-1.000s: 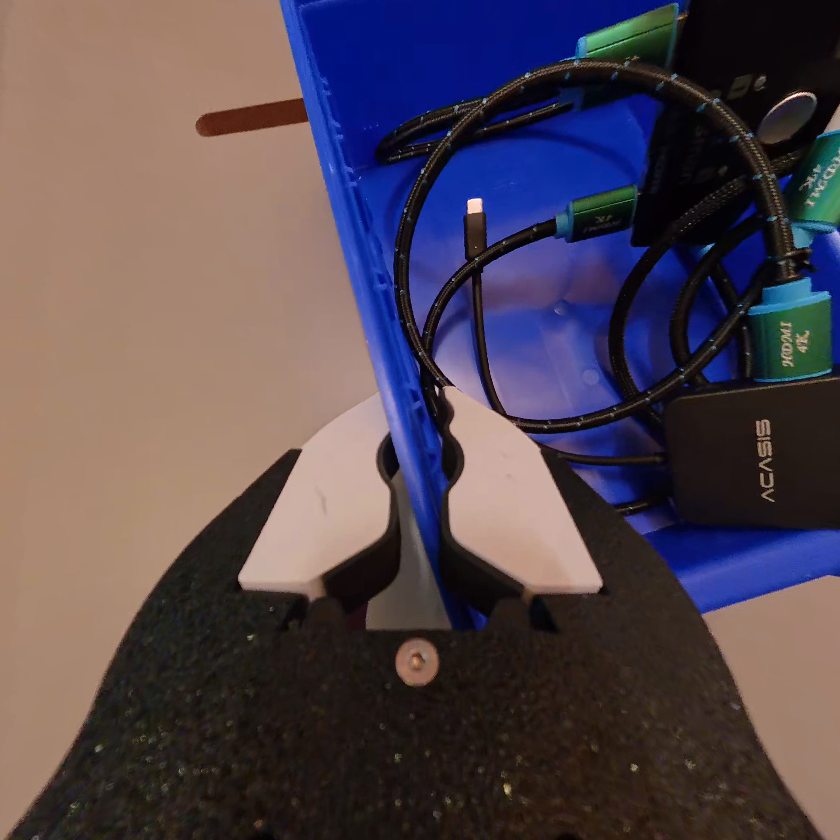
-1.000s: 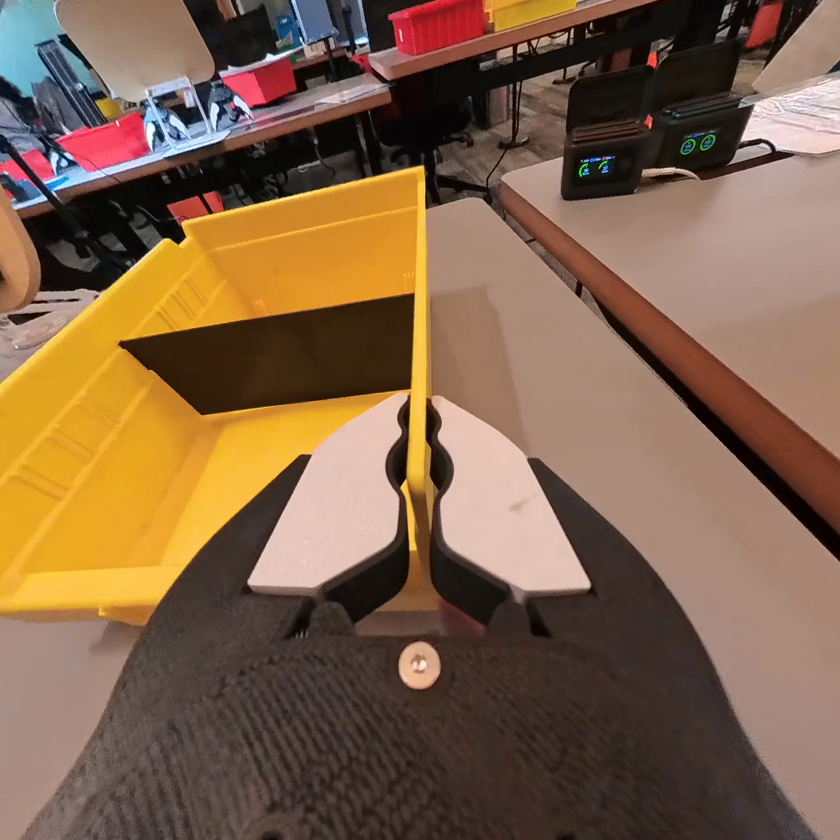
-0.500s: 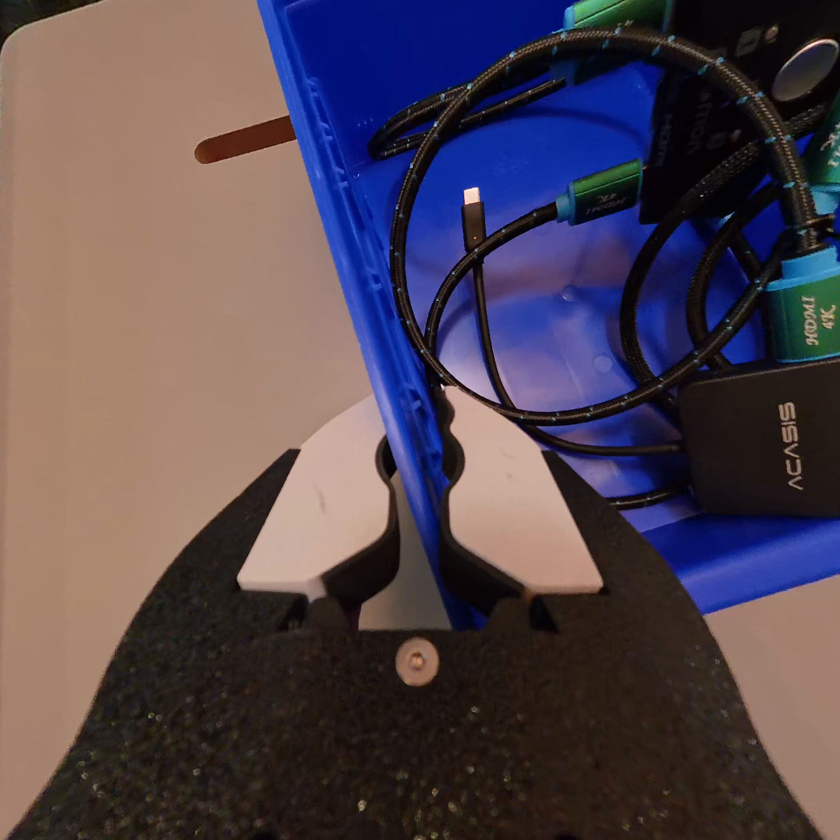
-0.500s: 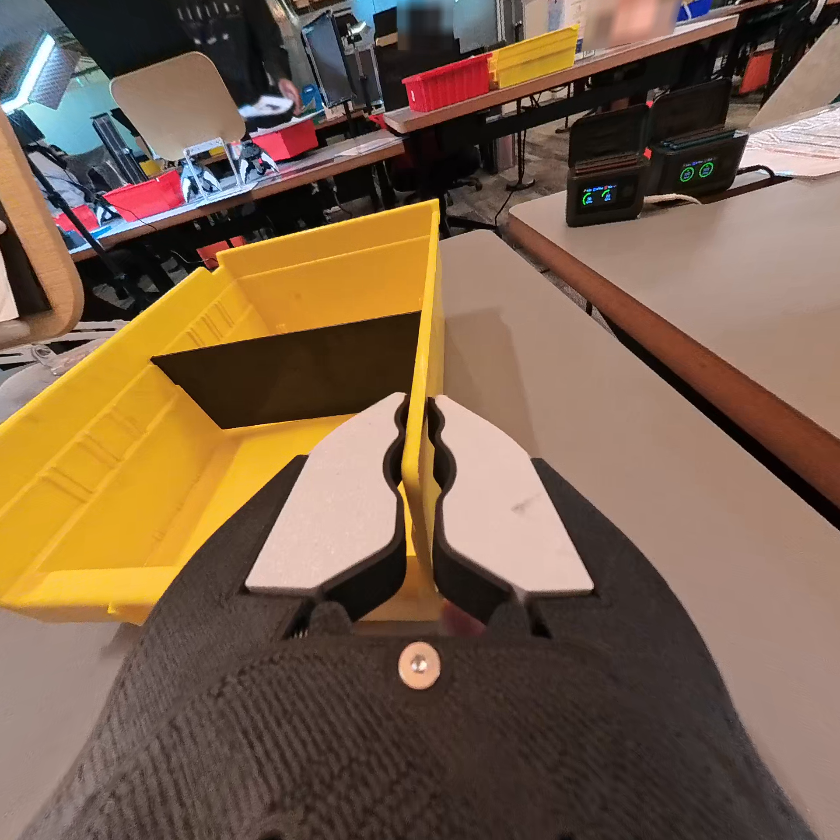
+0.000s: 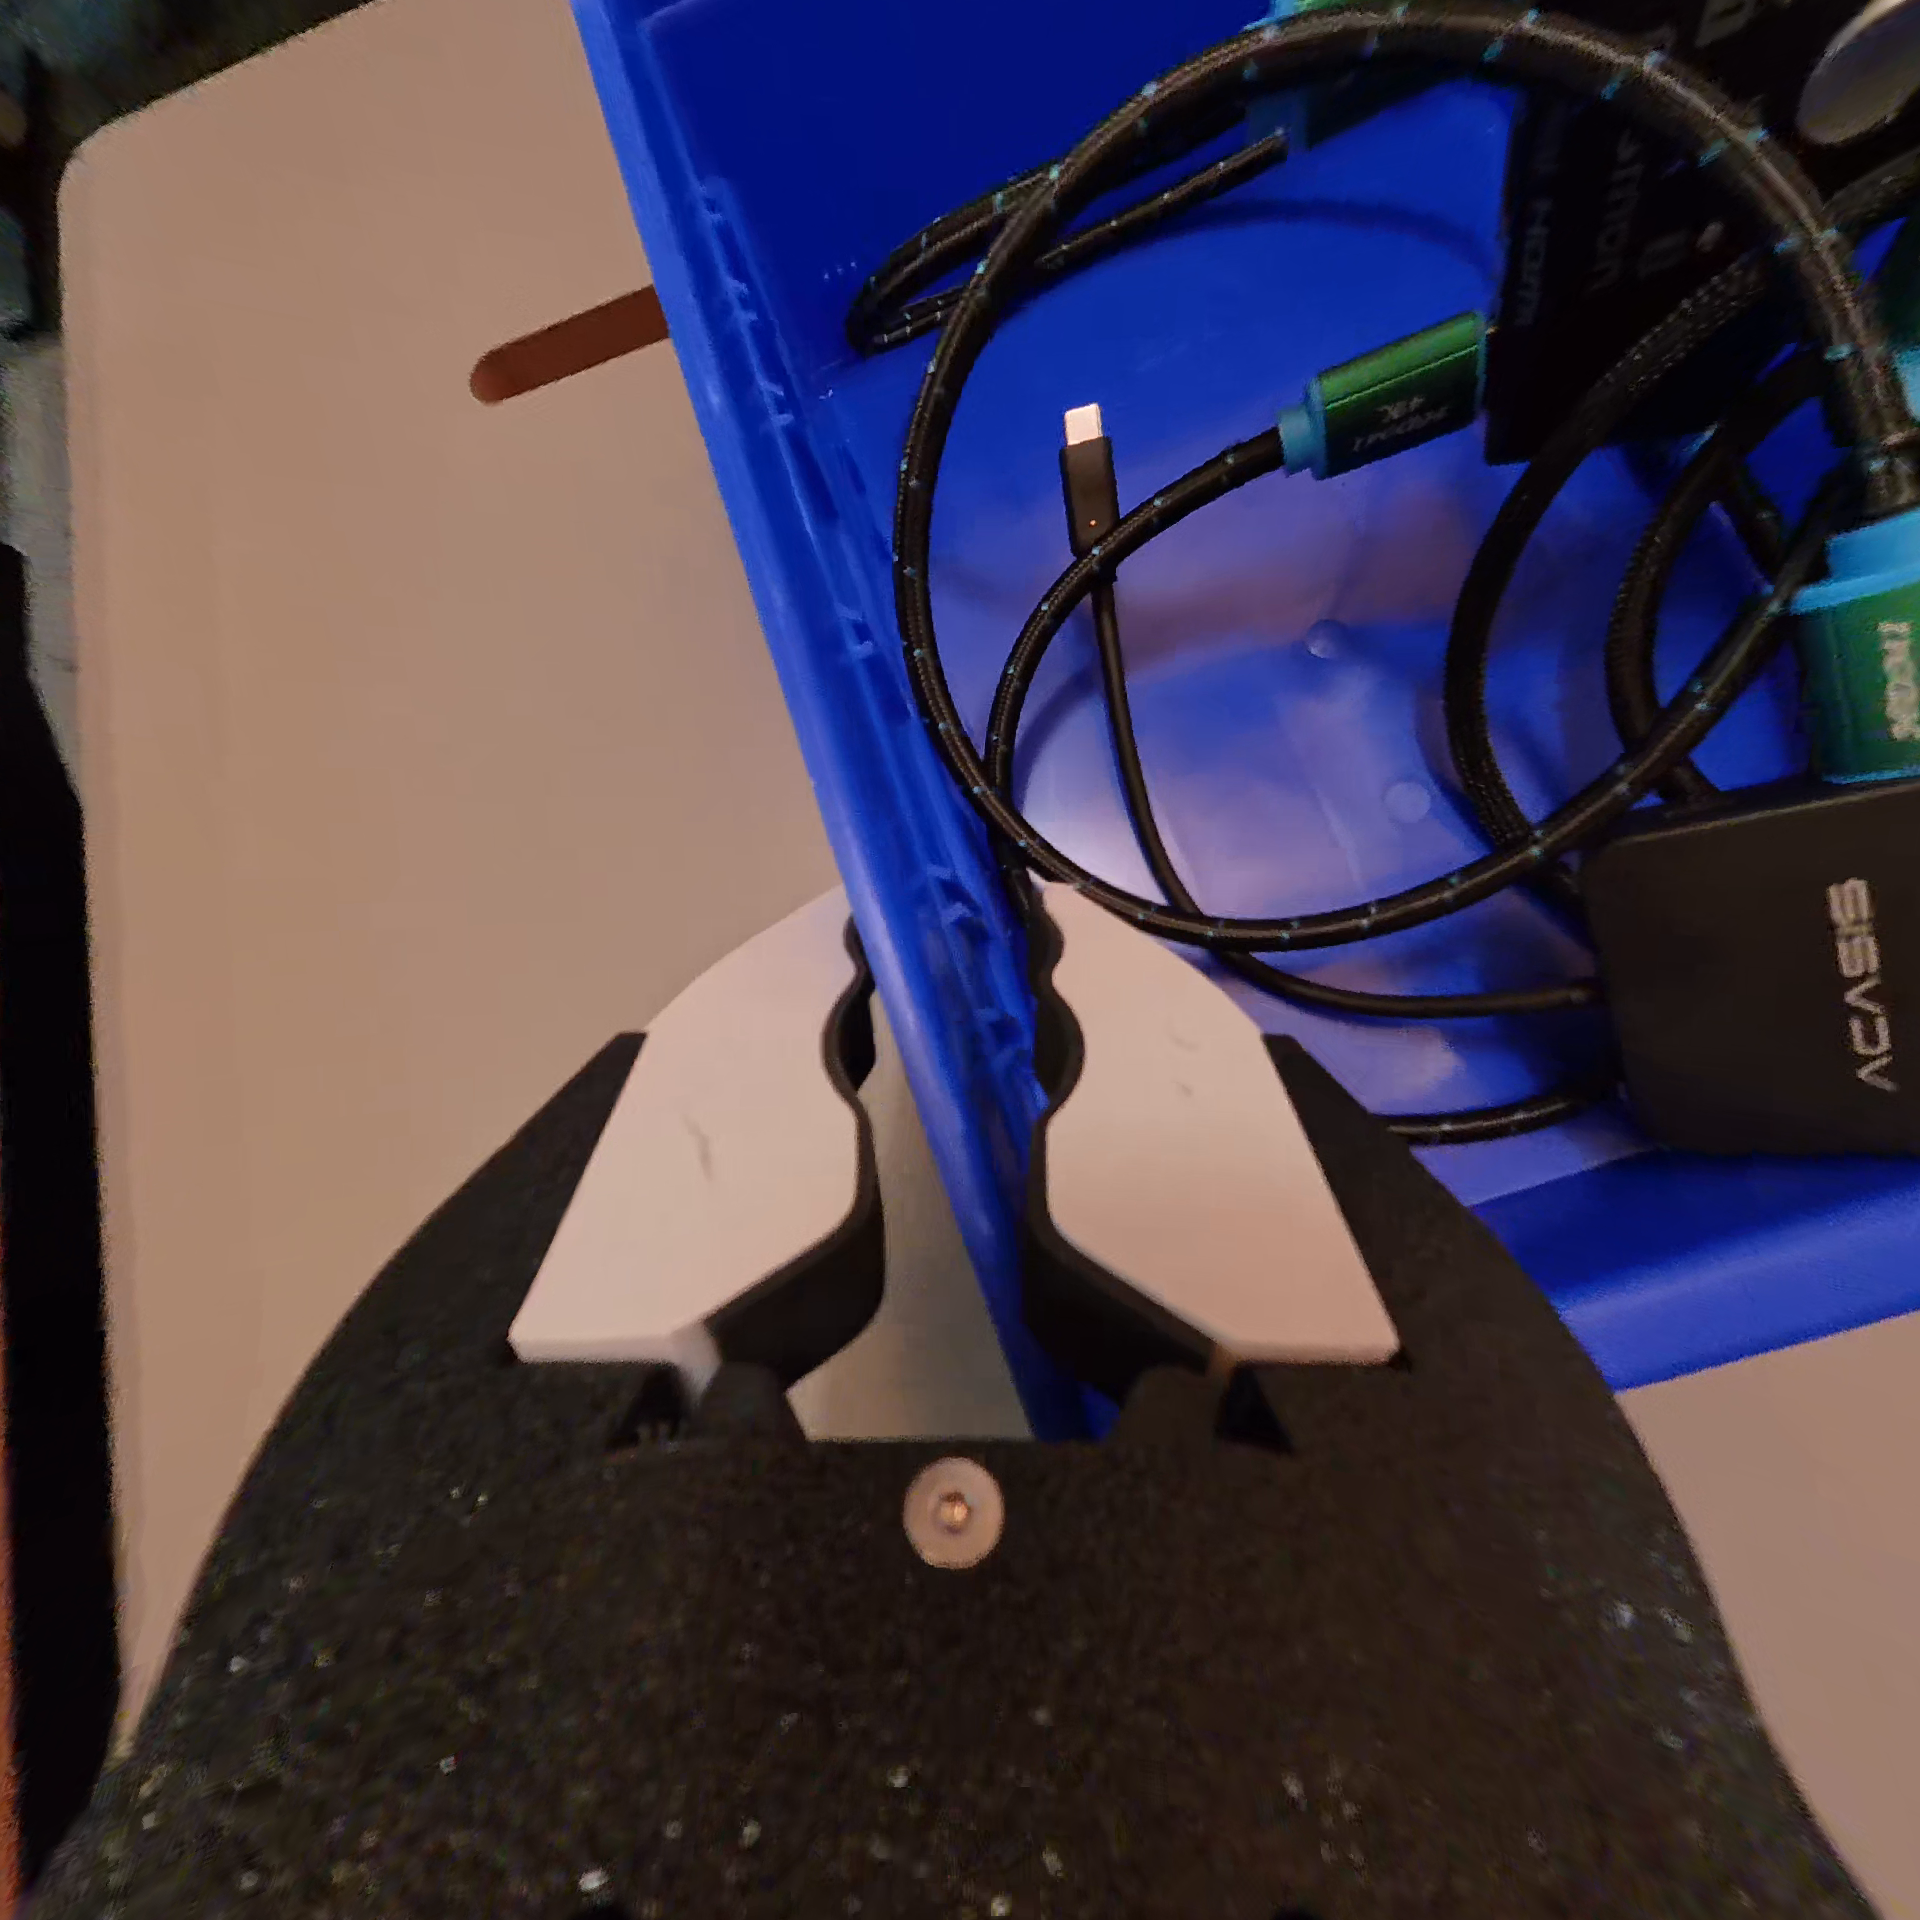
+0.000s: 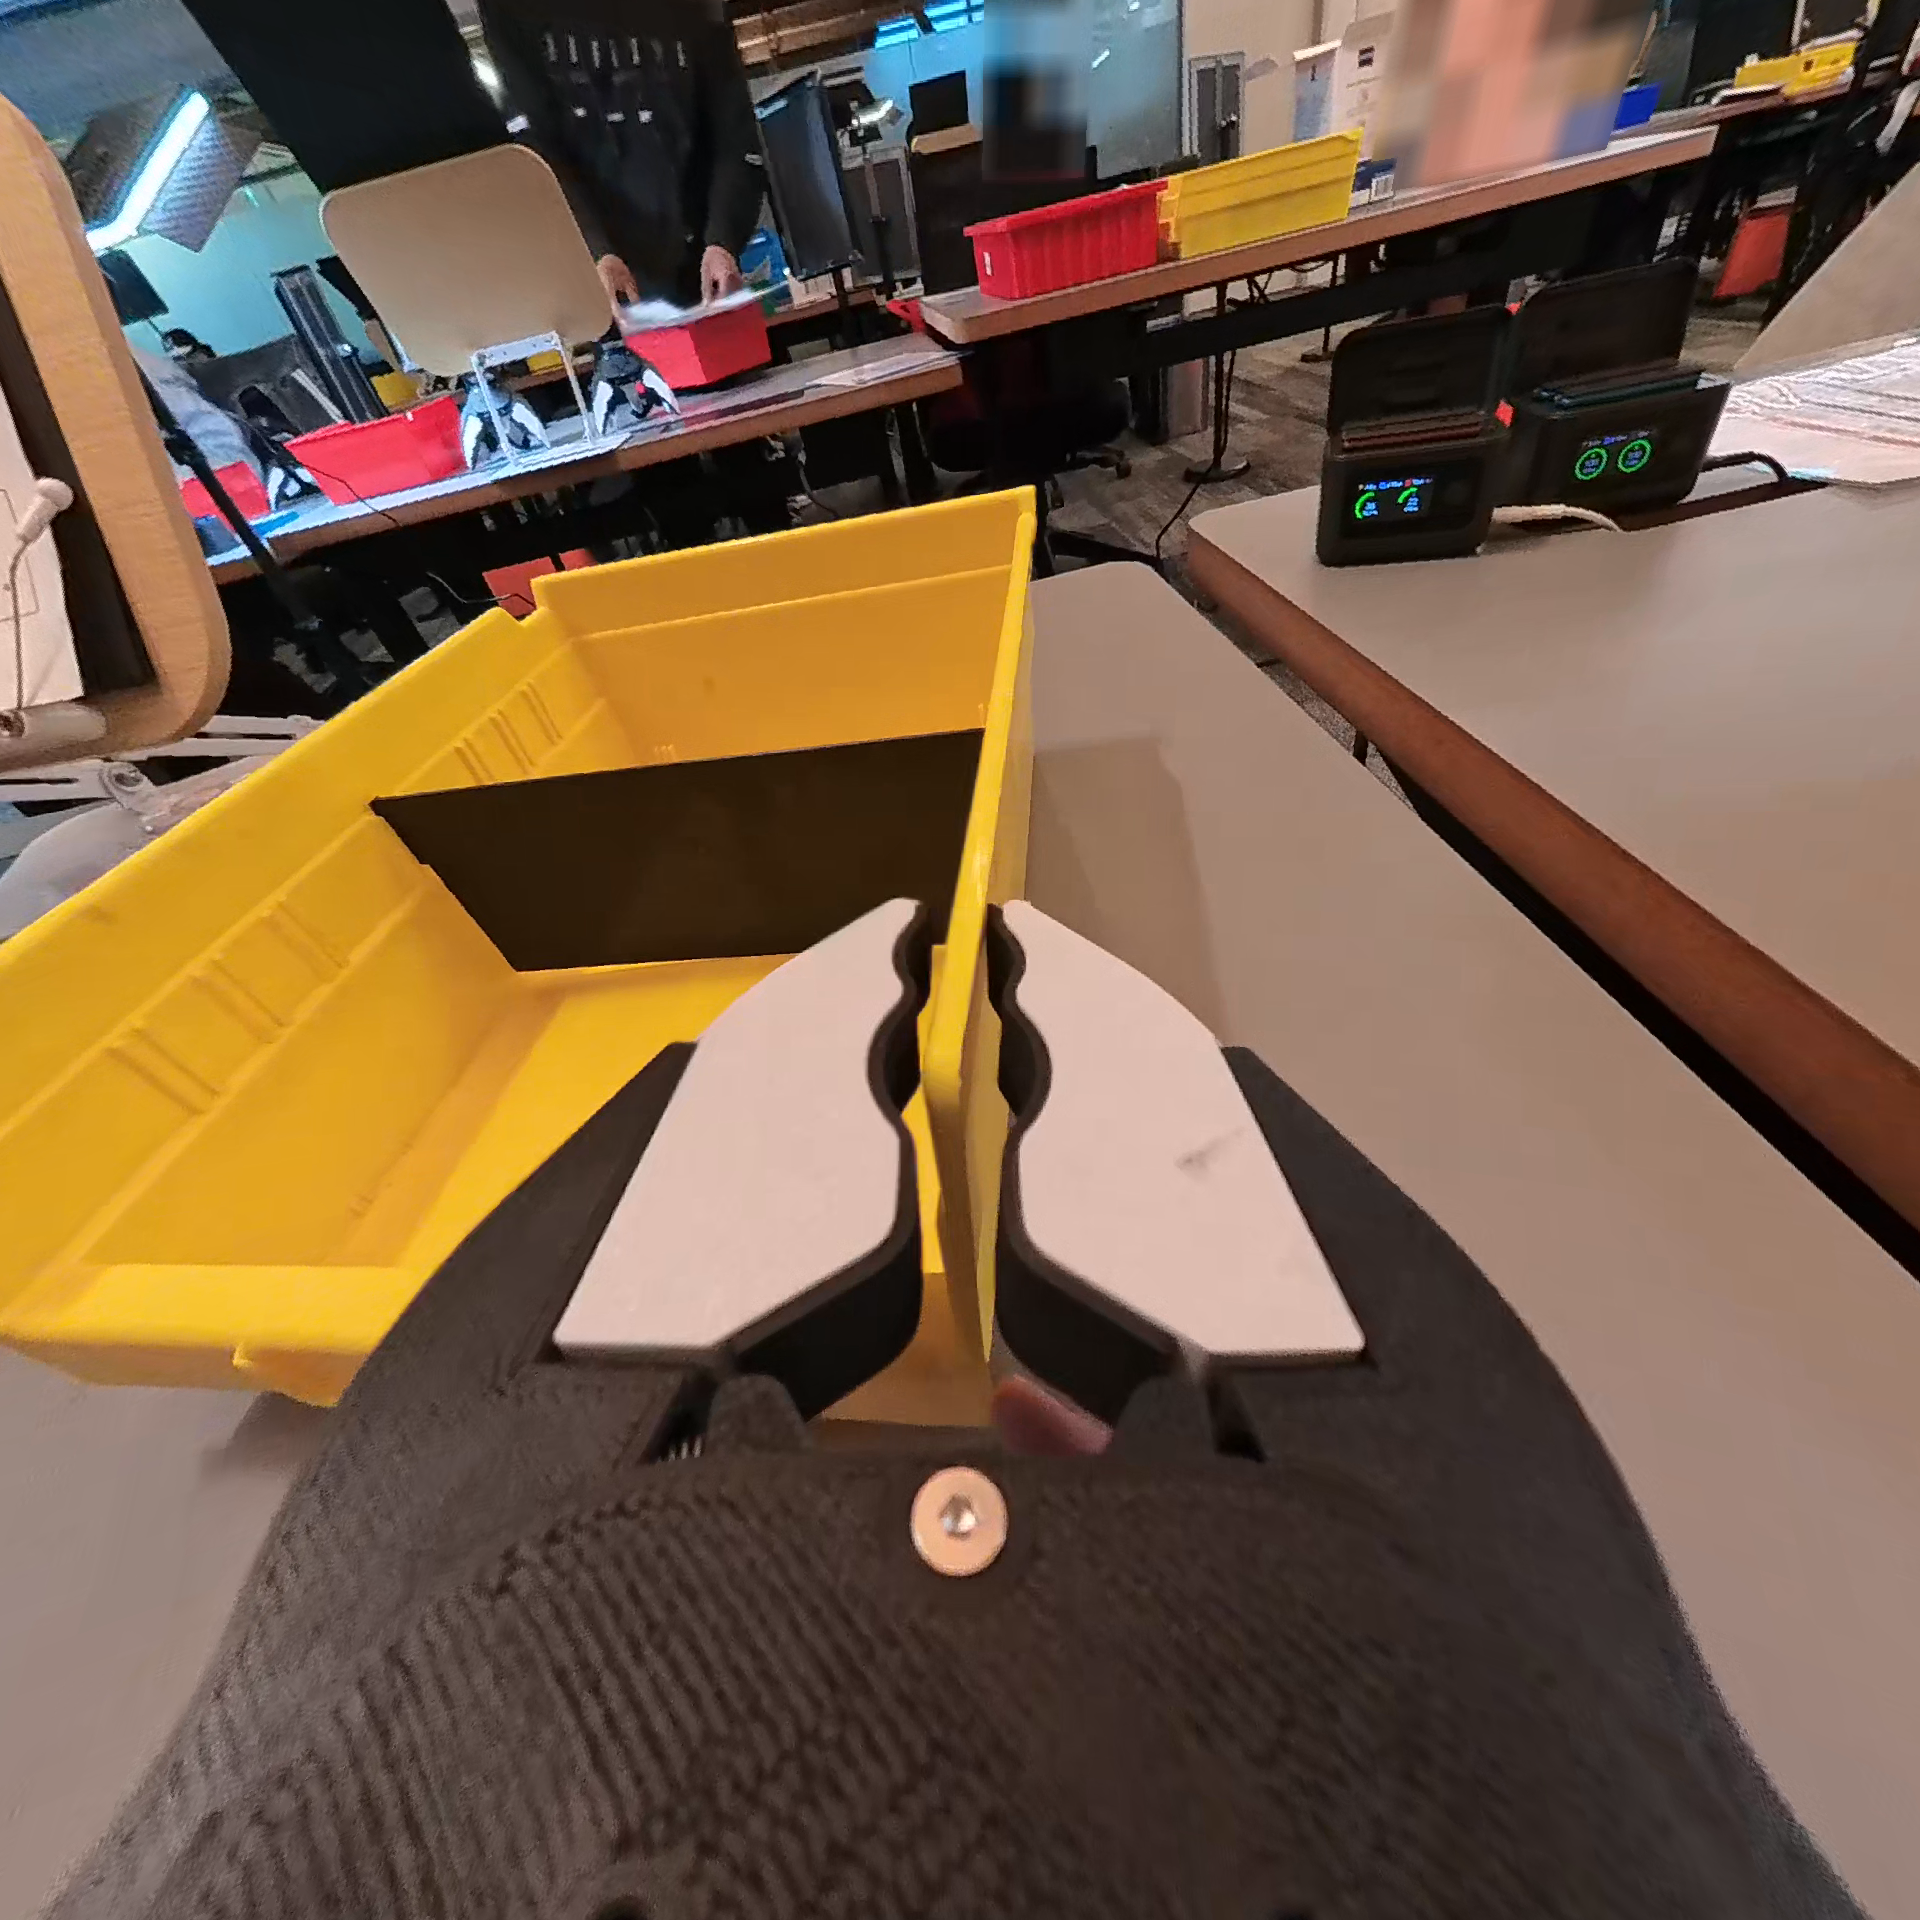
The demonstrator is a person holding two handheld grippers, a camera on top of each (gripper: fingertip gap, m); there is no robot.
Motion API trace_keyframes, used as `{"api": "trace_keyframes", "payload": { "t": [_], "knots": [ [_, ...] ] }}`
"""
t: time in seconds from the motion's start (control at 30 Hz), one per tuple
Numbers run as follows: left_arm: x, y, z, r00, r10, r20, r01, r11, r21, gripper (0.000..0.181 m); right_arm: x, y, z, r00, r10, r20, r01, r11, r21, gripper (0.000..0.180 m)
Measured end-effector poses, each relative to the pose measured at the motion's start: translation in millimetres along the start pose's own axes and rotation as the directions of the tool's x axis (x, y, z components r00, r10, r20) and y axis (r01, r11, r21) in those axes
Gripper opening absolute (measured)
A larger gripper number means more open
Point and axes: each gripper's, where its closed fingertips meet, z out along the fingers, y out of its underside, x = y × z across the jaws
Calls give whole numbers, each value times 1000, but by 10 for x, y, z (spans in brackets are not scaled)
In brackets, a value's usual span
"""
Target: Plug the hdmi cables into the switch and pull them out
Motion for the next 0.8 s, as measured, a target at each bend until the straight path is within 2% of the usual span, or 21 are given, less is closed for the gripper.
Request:
{"api": "trace_keyframes", "payload": {
  "t": [0.03, 0.13, 0.23, 0.33, 0.47, 0.57, 0.67, 0.8],
  "knots": [
    [-7, -12, -33, 999, 45, 23, -45, 999, -4, 31, -13, -2, -4, 1000, -18, 7, 18, 1000, 0, 12],
    [-62, -97, -187, 976, 175, 130, -173, 985, -28, 46, -29, -49, -31, 991, -135, -17, 135, 990, 25, 29],
    [-7, -243, -361, 942, 279, 189, -279, 960, -23, 46, -90, -275, -115, 972, -230, -45, 233, 969, 84, 55],
    [299, -448, -480, 950, 293, 110, -300, 952, 53, 47, -350, -559, -235, 958, -288, 15, 283, 947, 150, 68],
    [961, -880, -652, 957, 271, -105, -244, 946, 216, 44, -883, -698, -326, 920, -364, 144, 334, 923, 193, 65],
    [1217, -1245, -676, 912, 406, -57, -377, 885, 273, 41, -1271, -618, -329, 884, -395, 249, 356, 916, 187, 58],
    [1290, -1476, -472, 833, 552, 39, -546, 808, 221, 42, -1559, -521, -331, 850, -414, 327, 367, 909, 198, 54],
    [1361, -1491, -129, 749, 662, 9, -660, 746, 86, 43, -1684, -415, -329, 809, -462, 365, 422, 887, 188, 53]
  ]
}}
